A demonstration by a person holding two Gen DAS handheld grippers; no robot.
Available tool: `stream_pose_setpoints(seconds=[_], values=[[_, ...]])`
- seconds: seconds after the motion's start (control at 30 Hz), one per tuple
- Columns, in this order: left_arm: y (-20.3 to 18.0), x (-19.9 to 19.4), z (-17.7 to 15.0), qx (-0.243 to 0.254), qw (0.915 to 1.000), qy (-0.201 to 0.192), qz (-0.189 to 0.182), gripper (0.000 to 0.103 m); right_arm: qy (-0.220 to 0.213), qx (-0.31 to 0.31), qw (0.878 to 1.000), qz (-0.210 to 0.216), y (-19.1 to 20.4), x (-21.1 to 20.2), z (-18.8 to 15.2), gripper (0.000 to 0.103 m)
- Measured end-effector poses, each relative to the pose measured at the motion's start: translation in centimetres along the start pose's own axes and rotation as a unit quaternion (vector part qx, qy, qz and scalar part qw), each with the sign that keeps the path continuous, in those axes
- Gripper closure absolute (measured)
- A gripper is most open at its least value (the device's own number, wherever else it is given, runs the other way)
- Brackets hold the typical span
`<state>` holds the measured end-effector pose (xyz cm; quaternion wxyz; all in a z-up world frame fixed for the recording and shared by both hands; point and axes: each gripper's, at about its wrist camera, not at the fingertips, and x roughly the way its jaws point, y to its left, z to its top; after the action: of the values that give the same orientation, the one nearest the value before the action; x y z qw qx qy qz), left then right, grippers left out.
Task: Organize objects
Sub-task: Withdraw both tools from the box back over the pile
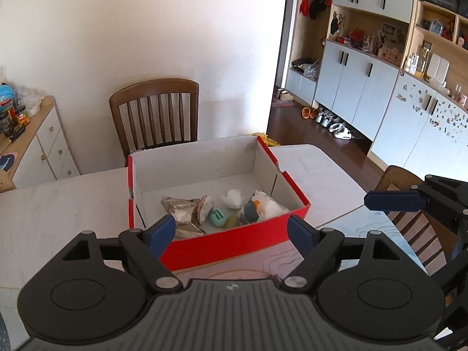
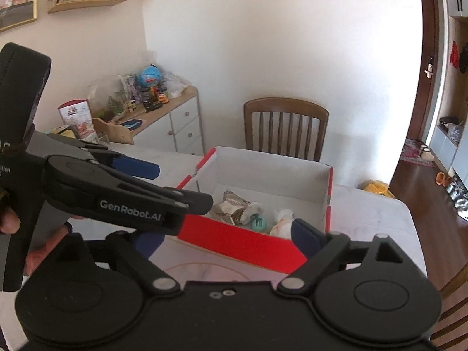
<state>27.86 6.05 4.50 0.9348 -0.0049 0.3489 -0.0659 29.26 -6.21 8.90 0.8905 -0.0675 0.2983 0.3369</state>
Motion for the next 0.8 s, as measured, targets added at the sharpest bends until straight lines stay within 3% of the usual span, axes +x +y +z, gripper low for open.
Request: stream_pose_setpoints(seconds=[0.07,0.23,0.37,0.57,0.8], values=[[-0.1,-0.5,-0.4,-0.001,1.0000,-0.005,0.001,0.019,-0.006,-0.002,1.000,0.005,0.1,-0.6,-0.3,0.001],[-0.4,-2.1,-1.6,-0.006,0.9998,-0.019,0.003,0.017,-0.010,0.010,1.000,0.022,0.0,-1.6,-1.3,0.001],[-0.4,-3.2,-2.9,-0.014,0.9995,-0.027,0.002,0.005,-0.010,0.019,1.000,0.022,-0.3,-1.9,-2.2,0.001],[-0.1,-3.7,-5.4,-0.016,0.9991,-0.038,0.005,0.001,0.001,0.021,1.000,0.007,-1.2,-2.0,-3.9,0.001],[0.0,-2.4,-9.6,-0.030,0.9994,-0.011,0.011,0.000,0.029,0.038,0.999,-0.006,-2.4,-1.4,-6.9,0.001]])
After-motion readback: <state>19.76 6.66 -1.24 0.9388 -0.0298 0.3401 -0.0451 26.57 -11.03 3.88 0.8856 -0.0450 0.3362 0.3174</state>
